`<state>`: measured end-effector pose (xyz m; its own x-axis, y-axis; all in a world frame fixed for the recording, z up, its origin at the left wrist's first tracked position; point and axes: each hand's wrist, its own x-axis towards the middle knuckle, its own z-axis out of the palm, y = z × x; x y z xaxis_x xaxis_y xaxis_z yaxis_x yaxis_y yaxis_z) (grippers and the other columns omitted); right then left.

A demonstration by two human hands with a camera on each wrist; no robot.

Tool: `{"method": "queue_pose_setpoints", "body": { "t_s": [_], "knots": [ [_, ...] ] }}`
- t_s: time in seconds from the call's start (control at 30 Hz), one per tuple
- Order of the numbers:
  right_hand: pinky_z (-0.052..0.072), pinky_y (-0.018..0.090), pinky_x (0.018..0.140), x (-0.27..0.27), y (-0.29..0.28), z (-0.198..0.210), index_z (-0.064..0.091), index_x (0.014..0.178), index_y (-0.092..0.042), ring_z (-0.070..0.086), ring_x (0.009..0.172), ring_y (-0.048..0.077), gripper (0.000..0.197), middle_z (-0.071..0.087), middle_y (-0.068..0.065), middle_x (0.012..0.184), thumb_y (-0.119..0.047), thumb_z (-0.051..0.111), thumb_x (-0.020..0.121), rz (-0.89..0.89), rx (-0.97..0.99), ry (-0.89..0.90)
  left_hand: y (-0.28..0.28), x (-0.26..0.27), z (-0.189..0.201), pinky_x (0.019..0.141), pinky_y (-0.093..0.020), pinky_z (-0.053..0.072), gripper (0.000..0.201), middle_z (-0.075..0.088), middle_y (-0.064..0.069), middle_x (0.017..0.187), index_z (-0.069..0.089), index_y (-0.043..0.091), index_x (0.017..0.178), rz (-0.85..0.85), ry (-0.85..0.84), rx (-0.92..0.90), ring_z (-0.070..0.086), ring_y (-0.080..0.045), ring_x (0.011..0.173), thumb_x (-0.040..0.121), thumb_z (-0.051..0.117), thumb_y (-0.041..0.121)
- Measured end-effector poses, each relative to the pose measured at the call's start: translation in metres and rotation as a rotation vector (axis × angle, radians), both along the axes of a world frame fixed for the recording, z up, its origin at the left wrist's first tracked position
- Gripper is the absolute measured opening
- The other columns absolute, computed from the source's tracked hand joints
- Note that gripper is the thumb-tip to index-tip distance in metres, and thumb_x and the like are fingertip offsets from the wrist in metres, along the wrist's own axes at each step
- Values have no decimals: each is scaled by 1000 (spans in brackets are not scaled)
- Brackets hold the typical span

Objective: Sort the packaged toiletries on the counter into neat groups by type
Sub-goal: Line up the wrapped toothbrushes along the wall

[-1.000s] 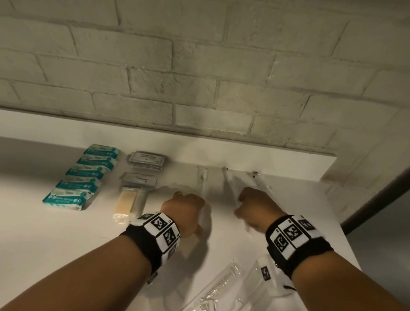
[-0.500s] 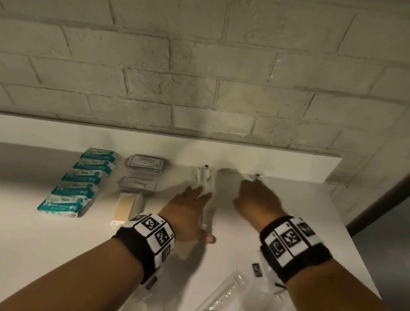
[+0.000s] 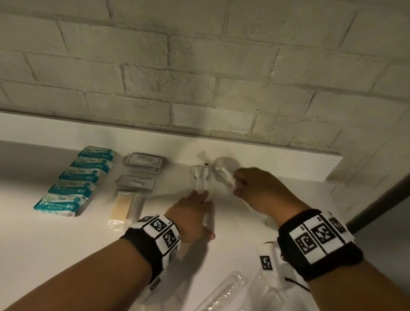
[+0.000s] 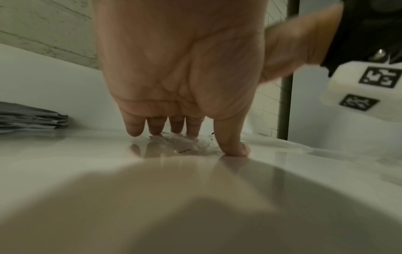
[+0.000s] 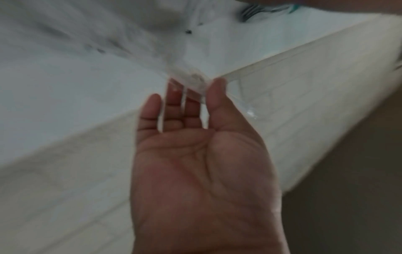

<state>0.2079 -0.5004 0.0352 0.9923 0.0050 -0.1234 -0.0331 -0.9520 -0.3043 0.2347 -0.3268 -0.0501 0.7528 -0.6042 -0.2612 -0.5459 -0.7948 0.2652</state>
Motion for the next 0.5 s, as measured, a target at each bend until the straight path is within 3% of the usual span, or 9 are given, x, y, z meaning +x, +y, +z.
{"method": "queue_pose_setpoints", "body": {
  "t_s": [0.07,0.1,0.2,0.27,0.33,0.43,0.5],
  "knots": [
    [41,34,93,-3,10,4,65,115,-24,52,118,23,27,58,0,122,-15,53,92,142,-47,-109,0,0,1,116,-38,19,76,5,2,162,34,22,145,-7,-15,1,10,-26,148,81,65,51],
    [35,33,103,-6,12,0,62,123,-27,46,128,21,36,54,-3,135,-12,50,93,200,-104,-97,0,0,0,116,-39,19,77,4,2,162,34,23,145,-8,-14,2,10,-27,148,80,65,51],
    [19,30,116,-17,12,-25,45,142,-29,22,145,16,48,27,-9,156,-9,38,99,272,-196,85,-1,0,0,117,-40,14,84,5,-1,162,27,23,149,4,2,29,7,-29,148,80,65,52],
    [20,33,118,-23,10,-37,35,147,-30,20,146,17,52,17,-8,159,-8,34,99,233,-183,160,-1,0,1,119,-42,12,84,5,-2,162,25,24,150,3,11,36,5,-29,149,81,64,52],
    [29,32,114,-25,10,-39,33,148,-28,30,142,19,51,16,-6,160,-12,36,100,147,-153,163,-1,0,3,120,-43,11,81,3,-2,162,27,24,149,-2,19,40,3,-29,149,82,64,52],
    [34,35,110,-21,17,-44,36,146,-23,40,136,23,49,31,2,155,-29,47,98,83,-120,171,-2,0,2,119,-43,10,82,3,-2,162,26,23,149,-4,31,48,2,-29,149,82,64,51],
    [42,40,102,-13,21,-50,40,140,-19,49,125,29,49,46,8,140,-33,52,94,49,-129,120,-3,1,3,118,-43,11,82,3,-2,162,26,24,149,-4,29,47,2,-29,149,81,65,50]
  ]
}}
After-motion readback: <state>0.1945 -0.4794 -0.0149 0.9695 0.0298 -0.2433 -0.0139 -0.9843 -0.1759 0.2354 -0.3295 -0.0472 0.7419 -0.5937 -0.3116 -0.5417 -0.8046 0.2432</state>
